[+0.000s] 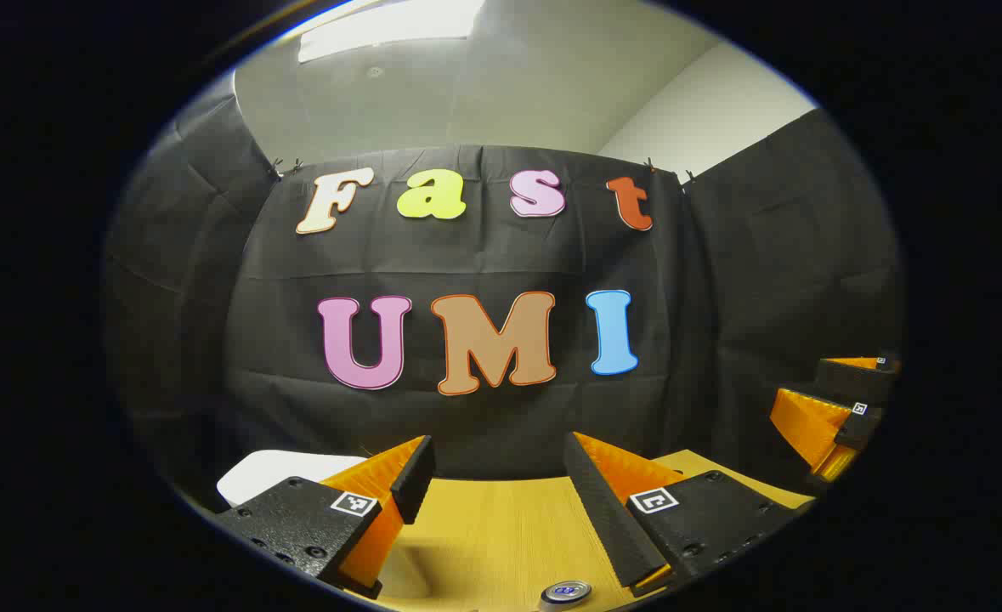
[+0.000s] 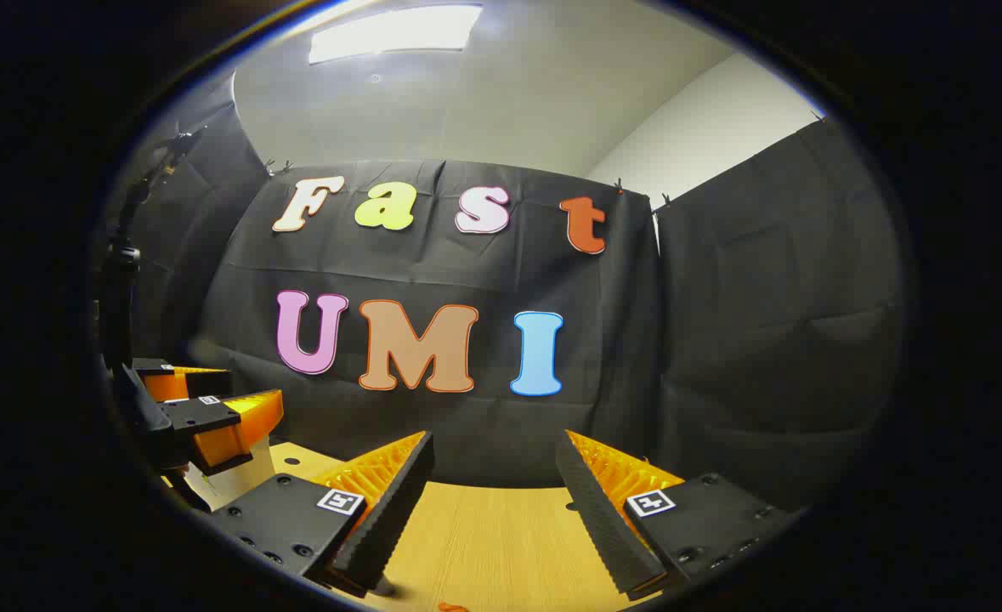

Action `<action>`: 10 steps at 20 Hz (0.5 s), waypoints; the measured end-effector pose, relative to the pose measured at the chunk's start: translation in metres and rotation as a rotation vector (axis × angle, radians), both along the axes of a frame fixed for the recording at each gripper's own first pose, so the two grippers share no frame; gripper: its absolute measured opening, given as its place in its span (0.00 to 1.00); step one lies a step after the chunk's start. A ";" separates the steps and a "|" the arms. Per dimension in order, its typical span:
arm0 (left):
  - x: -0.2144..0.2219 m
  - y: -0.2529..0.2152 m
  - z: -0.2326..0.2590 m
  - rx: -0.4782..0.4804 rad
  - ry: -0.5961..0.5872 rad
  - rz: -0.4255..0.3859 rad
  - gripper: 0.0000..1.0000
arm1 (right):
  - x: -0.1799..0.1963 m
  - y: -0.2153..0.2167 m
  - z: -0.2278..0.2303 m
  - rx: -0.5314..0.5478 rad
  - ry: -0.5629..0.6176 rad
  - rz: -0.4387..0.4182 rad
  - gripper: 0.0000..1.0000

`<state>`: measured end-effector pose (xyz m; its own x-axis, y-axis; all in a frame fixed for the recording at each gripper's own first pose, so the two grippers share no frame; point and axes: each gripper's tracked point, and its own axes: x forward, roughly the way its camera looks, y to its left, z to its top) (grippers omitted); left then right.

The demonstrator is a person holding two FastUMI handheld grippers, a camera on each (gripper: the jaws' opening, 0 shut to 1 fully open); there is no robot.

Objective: Press the lid of the desktop garbage bin to open it, pick up the crumpled paper on the desktop and throw it into the bin, then pick up the pop can on the desktop and drop it into the bin, and finally close the garbage bin lid.

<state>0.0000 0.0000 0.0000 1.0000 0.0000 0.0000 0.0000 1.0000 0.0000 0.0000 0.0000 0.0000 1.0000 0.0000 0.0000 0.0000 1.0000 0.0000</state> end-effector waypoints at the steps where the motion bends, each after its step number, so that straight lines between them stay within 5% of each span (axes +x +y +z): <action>1: -0.001 0.002 0.001 0.000 -0.003 0.005 0.92 | 0.001 0.001 0.002 0.002 -0.003 0.004 0.96; 10: -0.005 0.016 -0.008 0.010 0.027 0.031 0.94 | 0.001 0.005 0.004 0.012 -0.019 0.022 0.96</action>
<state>-0.0054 0.0156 -0.0077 0.9992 0.0309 -0.0265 -0.0306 0.9995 0.0101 0.0013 0.0053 0.0037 0.9996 0.0220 0.0188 -0.0223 0.9997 0.0119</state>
